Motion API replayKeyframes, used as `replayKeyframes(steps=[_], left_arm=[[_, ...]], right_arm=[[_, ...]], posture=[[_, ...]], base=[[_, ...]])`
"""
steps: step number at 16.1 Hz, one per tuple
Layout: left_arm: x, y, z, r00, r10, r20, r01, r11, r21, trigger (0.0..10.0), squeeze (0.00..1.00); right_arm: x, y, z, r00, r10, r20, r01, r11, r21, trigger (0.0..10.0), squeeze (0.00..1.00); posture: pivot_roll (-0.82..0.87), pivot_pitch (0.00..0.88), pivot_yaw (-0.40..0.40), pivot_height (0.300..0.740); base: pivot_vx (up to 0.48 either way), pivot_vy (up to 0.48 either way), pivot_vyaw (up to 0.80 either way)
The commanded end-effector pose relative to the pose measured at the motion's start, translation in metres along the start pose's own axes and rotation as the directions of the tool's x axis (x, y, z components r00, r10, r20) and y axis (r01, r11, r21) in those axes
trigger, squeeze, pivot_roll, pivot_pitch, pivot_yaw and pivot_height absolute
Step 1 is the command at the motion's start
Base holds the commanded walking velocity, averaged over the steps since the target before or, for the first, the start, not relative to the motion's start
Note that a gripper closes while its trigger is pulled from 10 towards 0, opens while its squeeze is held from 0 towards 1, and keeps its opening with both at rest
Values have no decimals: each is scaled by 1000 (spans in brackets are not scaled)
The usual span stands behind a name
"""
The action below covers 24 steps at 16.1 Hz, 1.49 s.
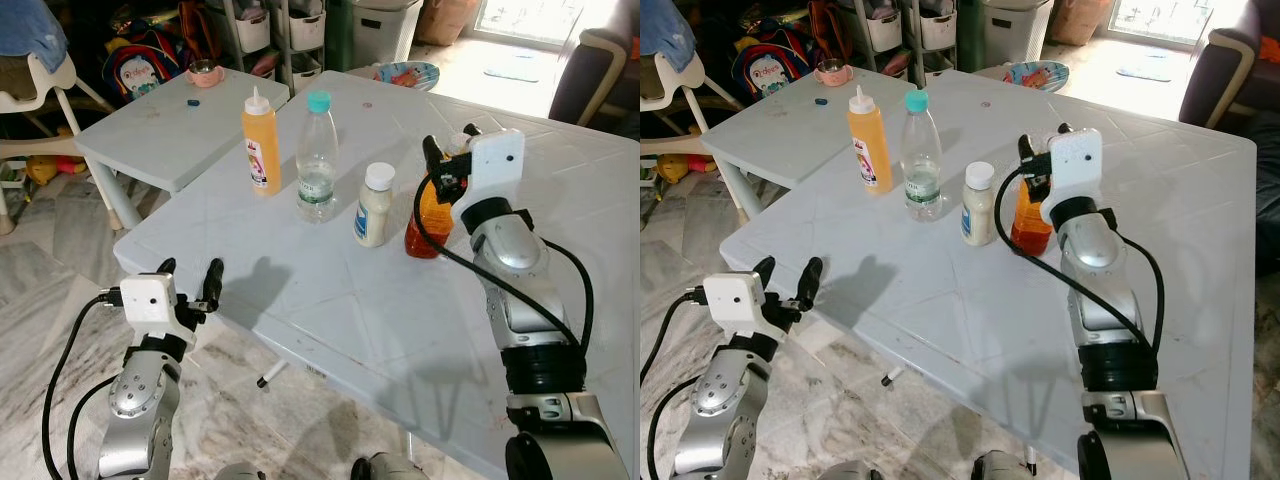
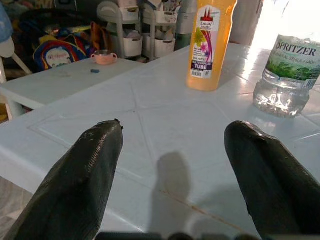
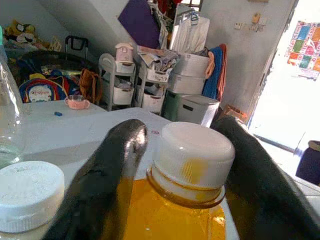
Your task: Restocking fridge
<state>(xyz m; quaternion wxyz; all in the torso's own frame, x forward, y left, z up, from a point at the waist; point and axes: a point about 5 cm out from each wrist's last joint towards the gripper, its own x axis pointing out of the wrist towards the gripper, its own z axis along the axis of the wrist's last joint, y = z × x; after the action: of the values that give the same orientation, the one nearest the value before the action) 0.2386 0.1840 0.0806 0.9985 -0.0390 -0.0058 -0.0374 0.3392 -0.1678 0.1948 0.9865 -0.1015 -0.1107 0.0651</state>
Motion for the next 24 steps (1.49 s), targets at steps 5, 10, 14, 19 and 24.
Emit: replayKeyframes(steps=[5,10,14,19,24], left_arm=[[2,0,-2,1000,-18,-16,18,1000,20,10000,0],[2,0,-8,997,1,-76,1,1000,20,10000,0],[9,8,-9,988,86,-129,-83,996,29,10000,0],[6,5,-13,985,76,-154,-73,997,24,10000,0],[6,3,-14,984,78,-161,-76,997,23,10000,0]], right_arm=[[1,-3,-4,999,-13,-43,13,1000,-12,471,0],[-3,-7,-10,993,-70,-92,68,997,-24,0,0],[-10,-5,-4,988,-136,-72,134,991,-29,0,0],[-21,10,-4,993,-104,-57,104,995,-7,10000,0],[-25,13,-5,995,-87,-44,88,996,17,10000,0]], posture=[[44,0,35,740],[47,0,33,740],[49,5,30,740],[51,1,26,740],[50,0,25,740]], base=[[0,0,0],[0,0,0],[0,0,0],[-52,0,0],[-265,0,0]])
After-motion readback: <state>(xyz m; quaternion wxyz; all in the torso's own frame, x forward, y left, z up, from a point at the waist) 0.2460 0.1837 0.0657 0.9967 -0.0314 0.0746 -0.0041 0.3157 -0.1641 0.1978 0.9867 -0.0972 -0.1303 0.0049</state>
